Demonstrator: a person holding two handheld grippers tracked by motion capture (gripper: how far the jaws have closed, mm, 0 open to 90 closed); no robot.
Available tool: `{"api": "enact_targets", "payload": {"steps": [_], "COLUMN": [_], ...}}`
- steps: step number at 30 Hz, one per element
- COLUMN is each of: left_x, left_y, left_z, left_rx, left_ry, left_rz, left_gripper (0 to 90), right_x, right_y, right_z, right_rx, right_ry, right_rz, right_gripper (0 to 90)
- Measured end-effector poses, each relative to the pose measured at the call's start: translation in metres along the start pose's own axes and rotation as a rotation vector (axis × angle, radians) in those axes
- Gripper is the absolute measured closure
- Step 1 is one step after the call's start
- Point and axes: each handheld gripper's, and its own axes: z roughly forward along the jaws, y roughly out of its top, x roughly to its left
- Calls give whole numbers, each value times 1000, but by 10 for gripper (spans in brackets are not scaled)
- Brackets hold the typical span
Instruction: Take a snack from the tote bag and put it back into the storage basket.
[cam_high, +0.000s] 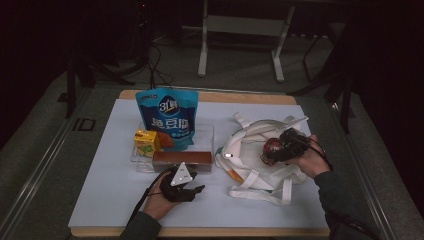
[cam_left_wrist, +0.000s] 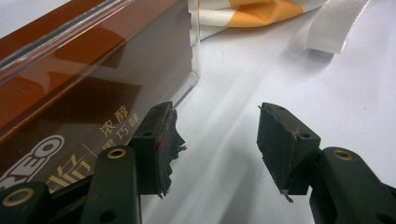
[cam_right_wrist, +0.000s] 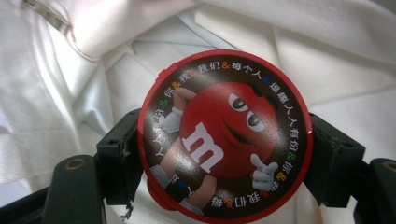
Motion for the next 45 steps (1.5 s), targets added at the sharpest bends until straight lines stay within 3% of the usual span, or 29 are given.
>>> {"api": "enact_targets", "payload": {"steps": [45], "left_x": [0], "left_y": [0], "left_z": [0], "left_rx": [0], "left_ry": [-1], "left_rz": [1], "left_gripper": [464], "right_x": [47], "right_y": [43], "right_z": [-5], "right_rx": [-16], "right_ry": [68], "right_rz": [-151], "right_gripper": [252]}}
